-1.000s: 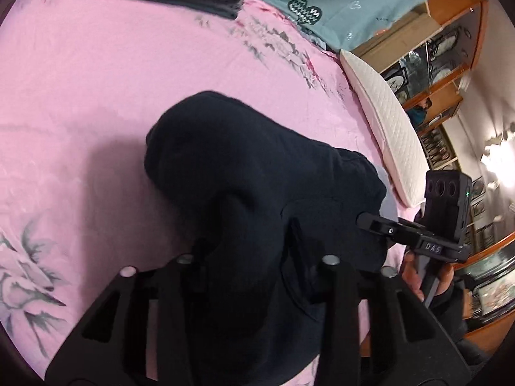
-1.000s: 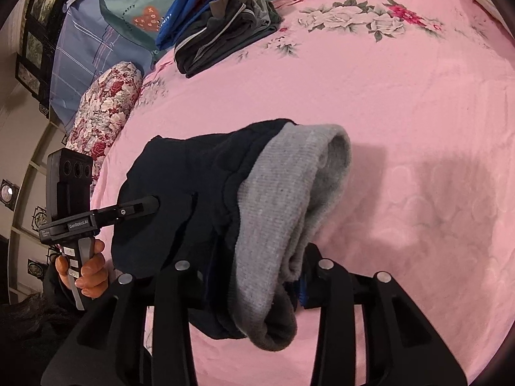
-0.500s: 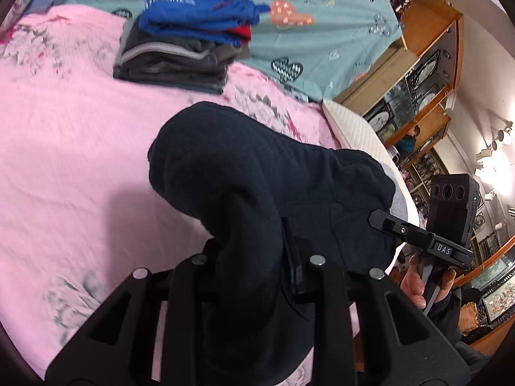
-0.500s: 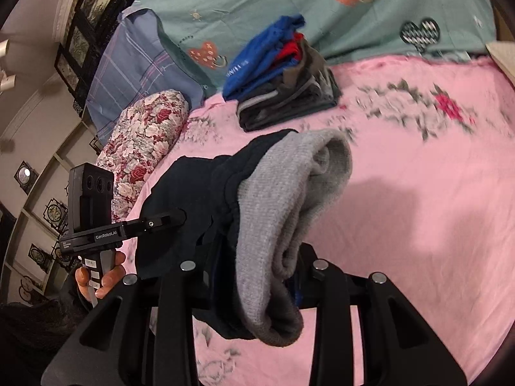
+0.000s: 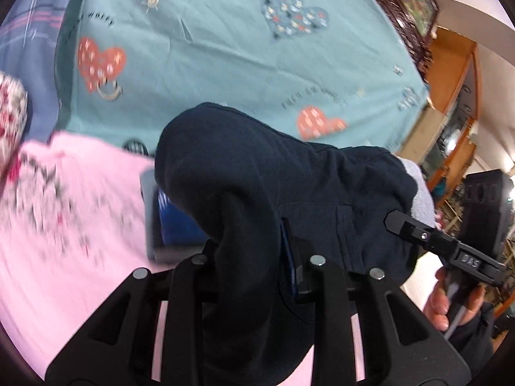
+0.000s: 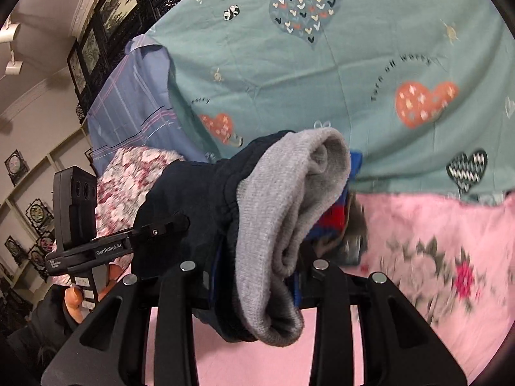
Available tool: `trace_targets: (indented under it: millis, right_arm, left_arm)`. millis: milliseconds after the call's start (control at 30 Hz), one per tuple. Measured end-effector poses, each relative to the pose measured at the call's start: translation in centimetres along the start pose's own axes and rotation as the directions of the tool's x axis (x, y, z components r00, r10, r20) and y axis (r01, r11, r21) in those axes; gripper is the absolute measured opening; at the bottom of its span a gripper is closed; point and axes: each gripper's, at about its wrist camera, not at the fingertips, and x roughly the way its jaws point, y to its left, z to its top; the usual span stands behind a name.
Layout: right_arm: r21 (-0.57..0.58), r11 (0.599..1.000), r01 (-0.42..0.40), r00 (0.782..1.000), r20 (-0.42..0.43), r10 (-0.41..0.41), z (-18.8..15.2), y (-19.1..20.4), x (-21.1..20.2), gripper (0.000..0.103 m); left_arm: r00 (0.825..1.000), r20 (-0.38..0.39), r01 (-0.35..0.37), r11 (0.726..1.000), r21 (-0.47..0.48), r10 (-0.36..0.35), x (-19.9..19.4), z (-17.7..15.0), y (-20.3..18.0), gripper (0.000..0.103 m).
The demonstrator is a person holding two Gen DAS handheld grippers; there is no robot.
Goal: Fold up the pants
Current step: 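Carry the folded pants with the right gripper onto the clothes stack and release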
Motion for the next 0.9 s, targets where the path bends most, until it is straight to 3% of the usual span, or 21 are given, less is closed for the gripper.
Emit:
trace_targets:
  millis: [167,267,333,367,400,433,467,667,767,900]
  right_arm:
    - [0.006,0.999,0.043,0.999,0.015,-0.043,5.0,-3.0,5.5,0.034]
    - [0.055,0.995,0.089,0.996,-0.006,-0.088,5.5,-7.1,11.1,0.035]
    - [0.07,0.987,0.144,0.99,-0.026,-0.142,4.9,-8.9,13.9,0.041]
    - [0.082,0.983,0.163,0.987,-0.027,-0.161,4.7,-9.5,14.5,0.044]
    - [0.105,0.98,0.171,0.985,-0.019,-0.17,4.7,-9.9,14.7,0.055]
    - [0.136,0.976,0.169,0.985,-0.01,-0.17,4.7,-10.3,14.5,0.068]
    - [0.156,0.973,0.169,0.985,-0.002,-0.171,4.6,-10.6,14.1,0.07]
    - [0.167,0.974,0.153,0.979,0.107,-0.173,6.2,-9.9,8.5,0.07]
    - [0.14,0.977,0.164,0.971,0.154,-0.185,6.4,-8.4,4.3,0.07]
    - [0.121,0.972,0.2,0.96,0.176,-0.219,3.6,-6.6,-1.4,0.087]
  left_arm:
    - [0.998,0.021,-0.052,0.999,0.0,0.052,6.9,4.6,2.7,0.027]
    - [0.997,-0.011,-0.081,0.997,-0.016,0.081,11.9,5.3,5.1,0.028]
    - [0.993,-0.045,-0.108,0.994,-0.031,0.107,14.6,5.0,6.6,0.034]
    - [0.993,-0.049,-0.112,0.993,-0.032,0.11,15.4,4.9,7.2,0.046]
    - [0.992,-0.038,-0.124,0.992,-0.031,0.123,15.5,4.8,7.4,0.065]
    - [0.989,-0.023,-0.144,0.989,-0.034,0.143,15.3,4.8,7.6,0.079]
    - [0.988,-0.017,-0.156,0.987,-0.042,0.155,14.8,4.9,7.8,0.098]
    - [0.98,0.007,-0.196,0.977,-0.081,0.197,9.9,6.0,9.4,0.098]
    - [0.956,0.036,-0.291,0.956,-0.042,0.292,5.5,5.3,8.8,0.099]
    - [0.918,0.074,-0.393,0.919,0.028,0.39,-1.0,1.6,6.6,0.101]
